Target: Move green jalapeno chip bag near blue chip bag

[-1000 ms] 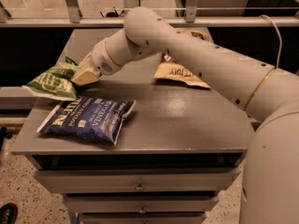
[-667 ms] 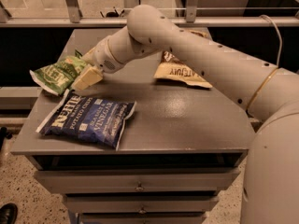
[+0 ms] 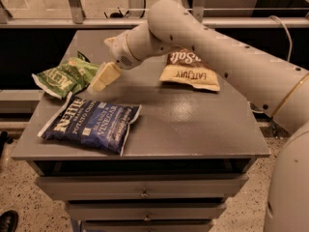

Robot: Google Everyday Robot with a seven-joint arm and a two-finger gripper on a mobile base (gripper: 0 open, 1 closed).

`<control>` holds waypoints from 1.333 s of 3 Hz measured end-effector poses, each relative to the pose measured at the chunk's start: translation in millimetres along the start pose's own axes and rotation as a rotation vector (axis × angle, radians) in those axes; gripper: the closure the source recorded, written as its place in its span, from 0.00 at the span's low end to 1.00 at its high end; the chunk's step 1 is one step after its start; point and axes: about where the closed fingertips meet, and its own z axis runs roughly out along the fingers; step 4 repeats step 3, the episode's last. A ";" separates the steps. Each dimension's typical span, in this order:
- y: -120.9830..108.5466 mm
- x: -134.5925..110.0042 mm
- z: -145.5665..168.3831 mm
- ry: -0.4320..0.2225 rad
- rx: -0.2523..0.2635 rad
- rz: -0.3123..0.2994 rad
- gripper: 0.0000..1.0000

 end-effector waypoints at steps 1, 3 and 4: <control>-23.4 21.2 -38.5 0.012 0.106 0.041 0.00; -57.8 51.2 -105.4 0.028 0.285 0.078 0.00; -57.8 51.2 -105.4 0.028 0.285 0.078 0.00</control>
Offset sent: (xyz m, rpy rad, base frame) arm 0.0557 -0.2239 0.0500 0.0161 -0.1756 -0.4899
